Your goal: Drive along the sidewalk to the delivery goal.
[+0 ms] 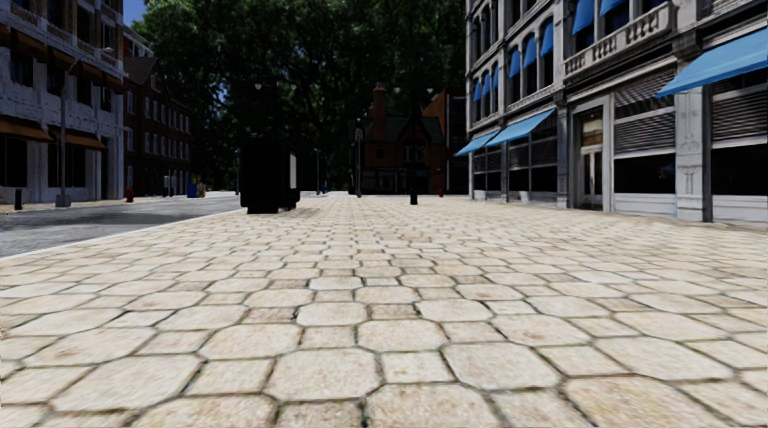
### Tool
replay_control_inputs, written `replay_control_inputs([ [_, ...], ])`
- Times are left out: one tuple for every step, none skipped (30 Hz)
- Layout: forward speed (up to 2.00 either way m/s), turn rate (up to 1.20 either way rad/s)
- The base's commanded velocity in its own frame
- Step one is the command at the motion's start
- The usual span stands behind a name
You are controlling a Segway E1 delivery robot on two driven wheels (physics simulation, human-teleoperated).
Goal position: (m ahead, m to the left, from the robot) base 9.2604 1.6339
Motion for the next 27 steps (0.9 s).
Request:
replay_control_inputs([
  [2.0,0.13],
  [2.0,0.07],
  [2.0,0.02],
  [2.0,0.0],
  [2.0,0.0],
  [2.0,0.0],
  [2.0,0.0],
  [2.0,0.0],
  [2.0,0.0],
  [2.0,0.0],
  [2.0,0.0],
  [2.0,0.0],
  [2.0,0.0],
  [2.0,0.0],
  [2.0,0.0],
  [2.0,0.0],
  [2.0,0.0],
  [2.0,0.0],
  [2.0,0.0],
  [2.0,0.0],
  [2.0,0.0],
  [2.0,0.0],
  [2.0,0.13],
  [2.0,0.33],
  [2.0,0.33],
  [2.0,0.56],
  [2.0,0.66],
])
